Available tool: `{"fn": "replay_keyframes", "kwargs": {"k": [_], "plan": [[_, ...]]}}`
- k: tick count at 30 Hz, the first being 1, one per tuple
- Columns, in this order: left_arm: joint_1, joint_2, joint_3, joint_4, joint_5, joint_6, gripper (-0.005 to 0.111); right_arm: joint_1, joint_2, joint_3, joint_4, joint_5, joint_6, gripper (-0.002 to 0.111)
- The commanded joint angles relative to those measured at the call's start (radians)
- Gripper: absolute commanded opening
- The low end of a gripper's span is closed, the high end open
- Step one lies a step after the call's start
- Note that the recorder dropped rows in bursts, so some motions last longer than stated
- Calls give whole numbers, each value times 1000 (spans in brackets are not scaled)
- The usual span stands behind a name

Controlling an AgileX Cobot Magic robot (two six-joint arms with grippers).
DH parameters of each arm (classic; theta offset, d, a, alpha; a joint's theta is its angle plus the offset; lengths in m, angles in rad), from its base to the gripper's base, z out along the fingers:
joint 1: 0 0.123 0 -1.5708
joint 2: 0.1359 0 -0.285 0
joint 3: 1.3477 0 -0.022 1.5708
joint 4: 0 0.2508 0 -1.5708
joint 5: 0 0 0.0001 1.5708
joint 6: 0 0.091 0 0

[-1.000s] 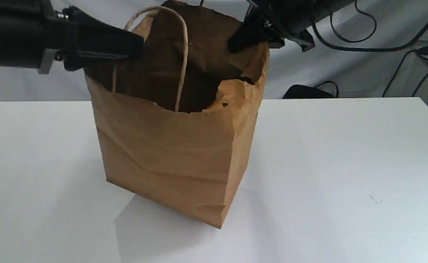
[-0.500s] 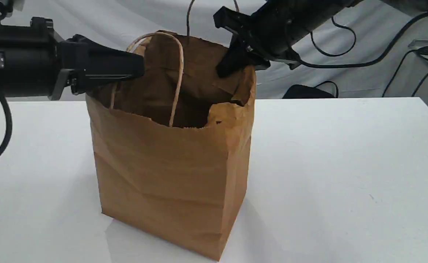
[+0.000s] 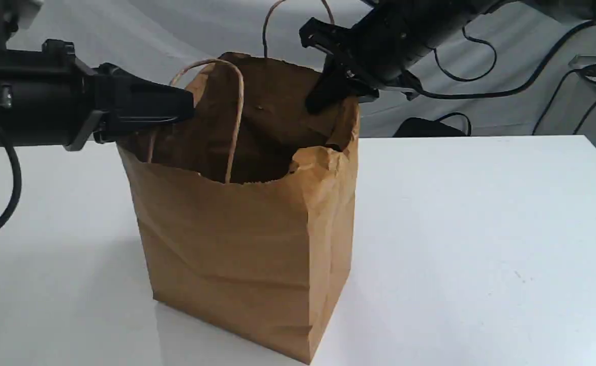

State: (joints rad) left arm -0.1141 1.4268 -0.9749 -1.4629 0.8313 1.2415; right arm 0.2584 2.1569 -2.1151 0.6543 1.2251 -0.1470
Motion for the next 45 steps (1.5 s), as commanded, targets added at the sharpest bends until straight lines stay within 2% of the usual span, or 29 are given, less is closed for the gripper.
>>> {"fn": "replay_keyframes", "kwargs": {"k": [1,4,7,12,16,34,41,45], "plan": [[-7,-5,5,7,-2,-5,4,1,-5,-10,7,-4,3,0],[-7,-5,5,7,-2,-5,13,1,-5,-10,2,-4,3,0],[-7,-5,5,7,-2,-5,26,1,-5,-10,-15,-4,3,8],[-7,-5,5,7,-20,-5,43,1,-5,-10,-21,-4,3,36],[-7,-5,5,7,-28,-7,45,1,-5,-10,-21,-4,3,48],[0,-7,5,33,-51,-5,45,-39,-103,-10,-24,-4,-7,50],[75,-48,5,47,-40,-11,45,-39,-154,-10,-39,-4,-7,50],[128,-89,5,60,29,-11,45,-39,-177,-10,-55,-4,-7,50]]}}
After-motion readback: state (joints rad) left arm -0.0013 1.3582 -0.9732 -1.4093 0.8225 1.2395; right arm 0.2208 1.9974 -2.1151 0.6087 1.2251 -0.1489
